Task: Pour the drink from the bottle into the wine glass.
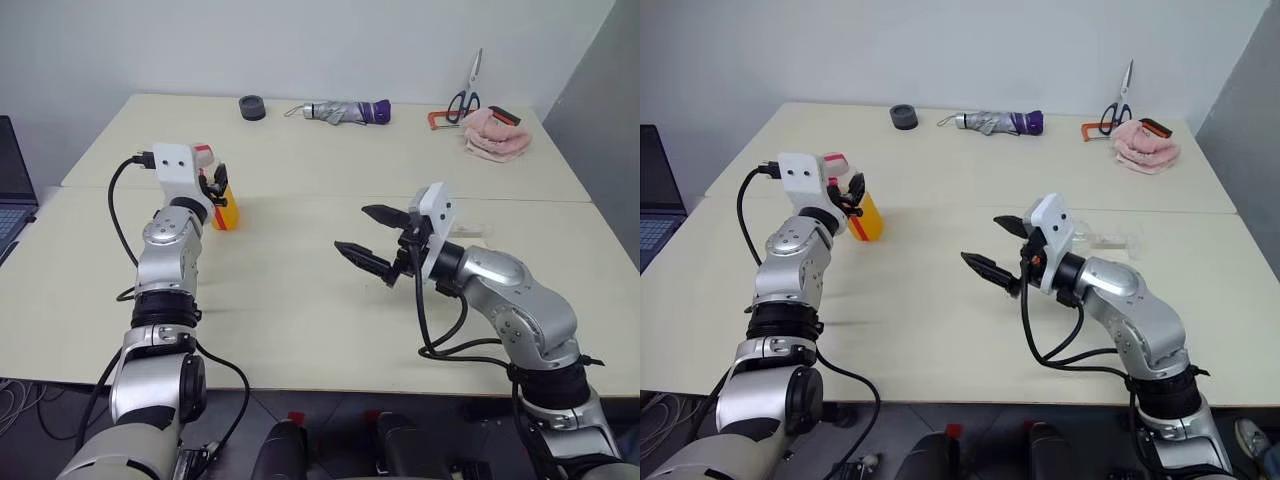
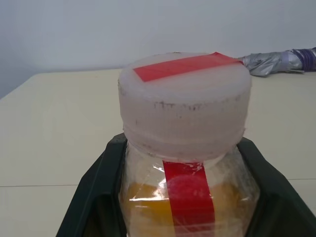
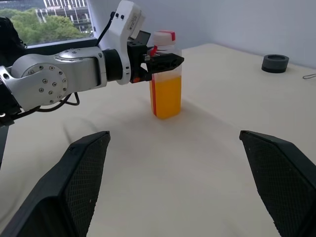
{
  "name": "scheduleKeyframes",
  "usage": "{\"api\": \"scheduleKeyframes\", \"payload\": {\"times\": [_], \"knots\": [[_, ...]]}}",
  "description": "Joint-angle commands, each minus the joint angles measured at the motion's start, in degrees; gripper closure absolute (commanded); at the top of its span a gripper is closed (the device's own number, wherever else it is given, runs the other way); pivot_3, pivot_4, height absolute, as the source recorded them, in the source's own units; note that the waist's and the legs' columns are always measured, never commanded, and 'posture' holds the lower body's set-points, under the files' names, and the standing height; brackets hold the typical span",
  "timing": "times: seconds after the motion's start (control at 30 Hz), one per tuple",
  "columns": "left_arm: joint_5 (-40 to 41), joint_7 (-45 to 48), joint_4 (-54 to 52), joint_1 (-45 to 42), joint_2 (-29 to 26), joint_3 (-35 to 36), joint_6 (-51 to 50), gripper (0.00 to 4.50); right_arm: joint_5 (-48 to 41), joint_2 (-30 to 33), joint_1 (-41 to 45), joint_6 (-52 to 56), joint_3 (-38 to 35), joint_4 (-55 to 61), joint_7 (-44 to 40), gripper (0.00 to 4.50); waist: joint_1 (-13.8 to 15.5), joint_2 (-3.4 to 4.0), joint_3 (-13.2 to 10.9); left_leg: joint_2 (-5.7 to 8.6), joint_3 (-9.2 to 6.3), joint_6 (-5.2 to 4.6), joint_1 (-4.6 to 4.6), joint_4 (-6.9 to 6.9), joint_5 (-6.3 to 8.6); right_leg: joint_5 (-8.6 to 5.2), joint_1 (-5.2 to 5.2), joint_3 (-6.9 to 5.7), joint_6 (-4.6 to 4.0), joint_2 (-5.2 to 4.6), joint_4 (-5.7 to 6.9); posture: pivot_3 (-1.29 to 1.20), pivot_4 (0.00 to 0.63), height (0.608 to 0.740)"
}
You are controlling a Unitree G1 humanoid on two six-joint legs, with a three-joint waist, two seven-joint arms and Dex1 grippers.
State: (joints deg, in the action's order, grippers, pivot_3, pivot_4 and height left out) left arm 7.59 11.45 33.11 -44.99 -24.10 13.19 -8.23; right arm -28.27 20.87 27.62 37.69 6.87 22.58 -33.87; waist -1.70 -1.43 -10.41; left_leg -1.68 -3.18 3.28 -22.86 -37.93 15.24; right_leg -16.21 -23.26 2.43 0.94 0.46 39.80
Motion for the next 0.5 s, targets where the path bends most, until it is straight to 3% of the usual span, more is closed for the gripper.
{"api": "scheduleKeyframes", "payload": {"times": [0.03, 0.5], "knots": [[0.16, 1.36, -4.45, 0.19, -1.13, -0.25, 0.59, 2.33, -0.68, -0.54, 1.04, -1.67, -1.03, 1.44, -0.45, 0.00, 0.00, 0.00, 0.00, 0.00, 0.00, 0.00, 0.00, 0.00, 0.00, 0.00, 0.00, 0.00, 0.00, 0.00, 0.00, 0.00, 0.150, 0.740], [2.98, 11.10, -15.18, 2.15, 1.08, -4.60, -5.74, 2.33, 0.13, 3.31, -3.97, -5.26, -3.40, 5.78, -1.75, 0.00, 0.02, 0.00, 0.00, 0.02, -0.01, 0.00, -0.06, 0.00, 0.00, 0.00, -0.01, -0.02, 0.00, -0.02, -0.05, 0.00, 0.150, 0.740]]}}
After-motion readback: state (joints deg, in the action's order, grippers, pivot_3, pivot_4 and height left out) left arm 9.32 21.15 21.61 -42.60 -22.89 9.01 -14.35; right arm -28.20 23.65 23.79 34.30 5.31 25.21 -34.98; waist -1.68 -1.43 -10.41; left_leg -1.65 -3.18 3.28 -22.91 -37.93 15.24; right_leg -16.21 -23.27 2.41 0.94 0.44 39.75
